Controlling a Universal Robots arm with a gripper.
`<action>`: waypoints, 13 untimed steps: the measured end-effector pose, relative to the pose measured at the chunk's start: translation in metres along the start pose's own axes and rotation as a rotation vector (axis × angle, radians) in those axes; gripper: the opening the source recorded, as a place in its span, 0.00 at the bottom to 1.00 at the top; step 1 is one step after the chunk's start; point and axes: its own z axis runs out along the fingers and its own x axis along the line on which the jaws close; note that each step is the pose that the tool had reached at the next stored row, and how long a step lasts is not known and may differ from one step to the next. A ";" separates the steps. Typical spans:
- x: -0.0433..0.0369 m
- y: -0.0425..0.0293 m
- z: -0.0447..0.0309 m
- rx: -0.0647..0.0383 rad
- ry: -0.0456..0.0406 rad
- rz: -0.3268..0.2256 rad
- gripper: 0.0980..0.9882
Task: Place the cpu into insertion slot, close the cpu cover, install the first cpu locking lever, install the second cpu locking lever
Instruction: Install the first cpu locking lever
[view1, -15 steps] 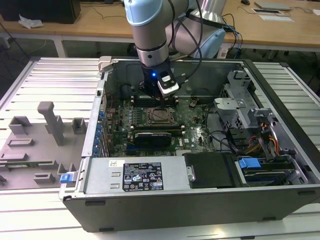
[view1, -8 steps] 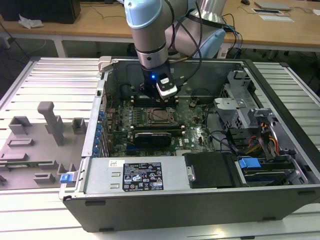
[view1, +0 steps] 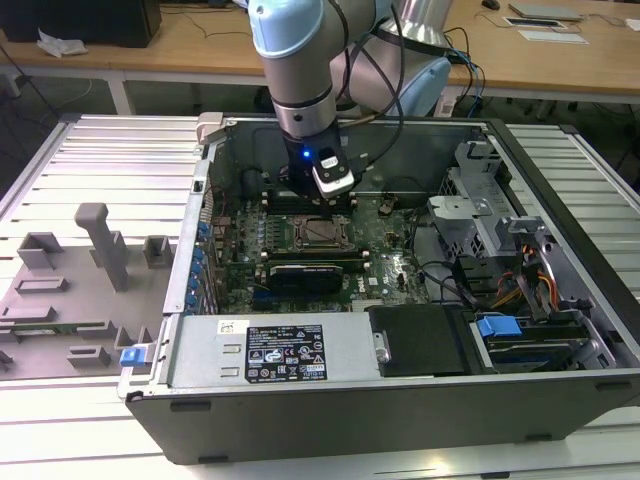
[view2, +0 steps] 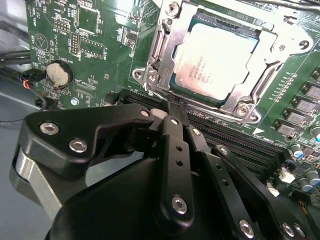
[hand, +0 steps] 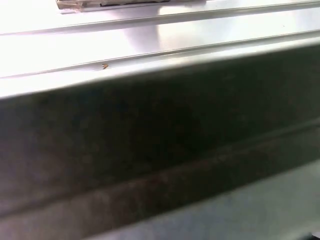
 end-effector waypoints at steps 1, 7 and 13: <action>-0.0002 0.0001 -0.0010 0.000 0.0000 0.000 0.01; -0.0013 0.0002 -0.0056 0.007 -0.0014 -0.002 0.01; -0.0017 0.0003 -0.0079 0.079 -0.0144 -0.018 0.01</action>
